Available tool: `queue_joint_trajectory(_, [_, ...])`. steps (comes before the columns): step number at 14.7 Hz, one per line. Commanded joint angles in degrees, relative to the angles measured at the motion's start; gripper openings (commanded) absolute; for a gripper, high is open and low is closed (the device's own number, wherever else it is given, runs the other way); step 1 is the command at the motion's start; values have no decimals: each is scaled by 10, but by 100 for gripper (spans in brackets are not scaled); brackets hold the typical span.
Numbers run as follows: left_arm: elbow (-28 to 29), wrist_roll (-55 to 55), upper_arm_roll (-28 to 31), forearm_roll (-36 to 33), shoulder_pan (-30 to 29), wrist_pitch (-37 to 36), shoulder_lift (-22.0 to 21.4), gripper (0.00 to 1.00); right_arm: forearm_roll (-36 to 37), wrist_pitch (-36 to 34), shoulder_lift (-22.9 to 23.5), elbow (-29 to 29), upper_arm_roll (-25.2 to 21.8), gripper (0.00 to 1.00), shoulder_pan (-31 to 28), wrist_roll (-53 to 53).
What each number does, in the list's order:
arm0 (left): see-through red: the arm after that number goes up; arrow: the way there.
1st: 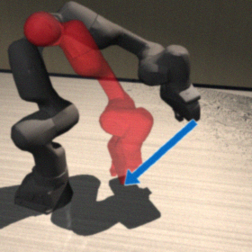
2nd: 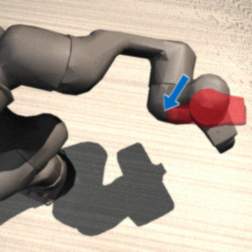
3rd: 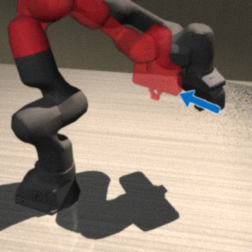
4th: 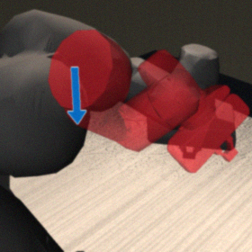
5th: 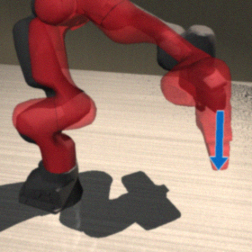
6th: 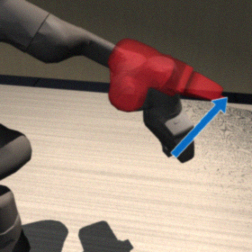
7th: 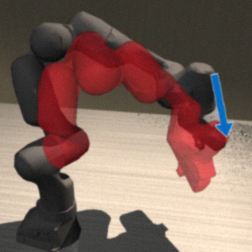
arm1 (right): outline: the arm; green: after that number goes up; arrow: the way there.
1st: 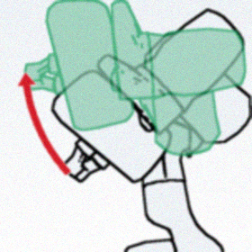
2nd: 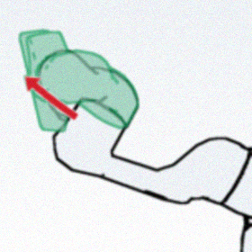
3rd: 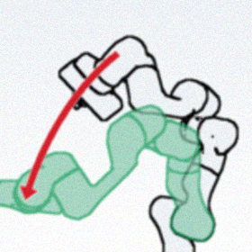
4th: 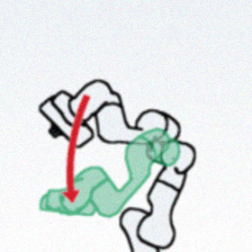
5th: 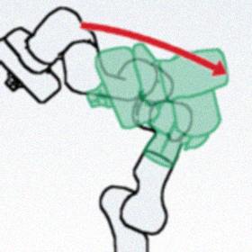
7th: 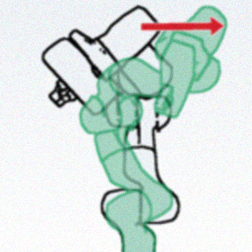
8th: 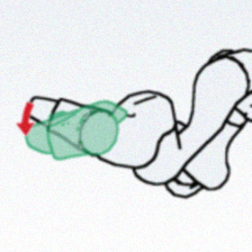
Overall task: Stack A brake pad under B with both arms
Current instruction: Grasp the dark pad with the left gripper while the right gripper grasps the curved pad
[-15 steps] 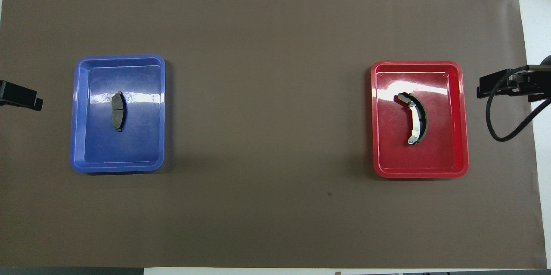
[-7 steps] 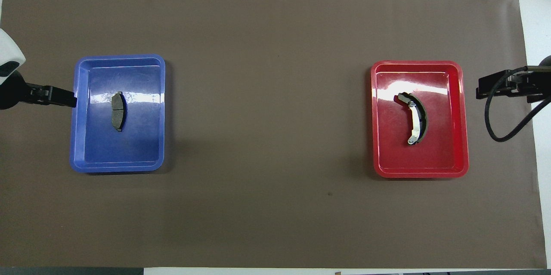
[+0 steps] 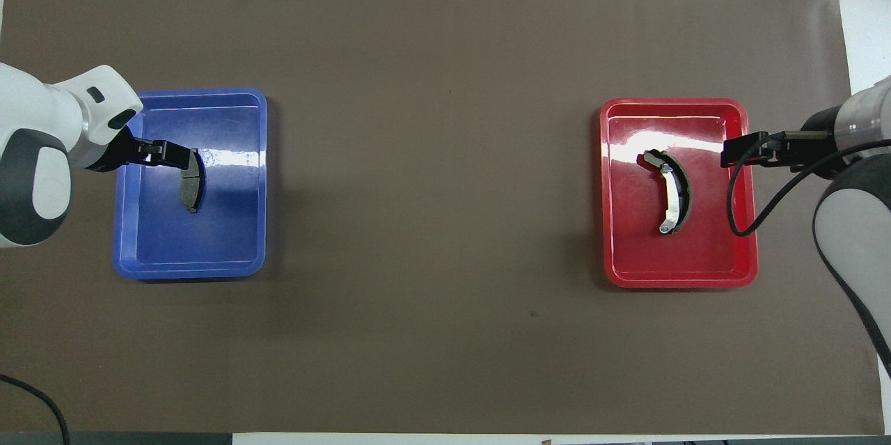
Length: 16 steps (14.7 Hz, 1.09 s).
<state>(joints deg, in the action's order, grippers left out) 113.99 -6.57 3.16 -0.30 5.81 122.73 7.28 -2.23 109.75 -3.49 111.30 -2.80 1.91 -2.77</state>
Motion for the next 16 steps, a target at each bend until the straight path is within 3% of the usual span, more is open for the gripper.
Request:
queue_joint_trajectory(1, [61,7,4,4,7,96,7,98,-15,76,37,43,3,100,-2,22])
queue_joint_trajectory(6, [78,3,4,4,-18,138,54,98,-15,272,59,175,2,100,9,60])
queue_joint_trajectory(11, [88,5,4,4,-16,161,70,94,-15,304,98,181,2,100,8,88])
queue_joint_trajectory(12, [87,6,4,4,-14,162,71,86,-15,308,108,181,2,100,5,98])
queue_joint_trajectory(14, [81,4,4,4,-14,158,71,60,-15,321,115,180,2,100,4,99])
queue_joint_trajectory(16, [80,0,4,4,-14,154,68,17,-15,320,115,182,2,98,2,98])
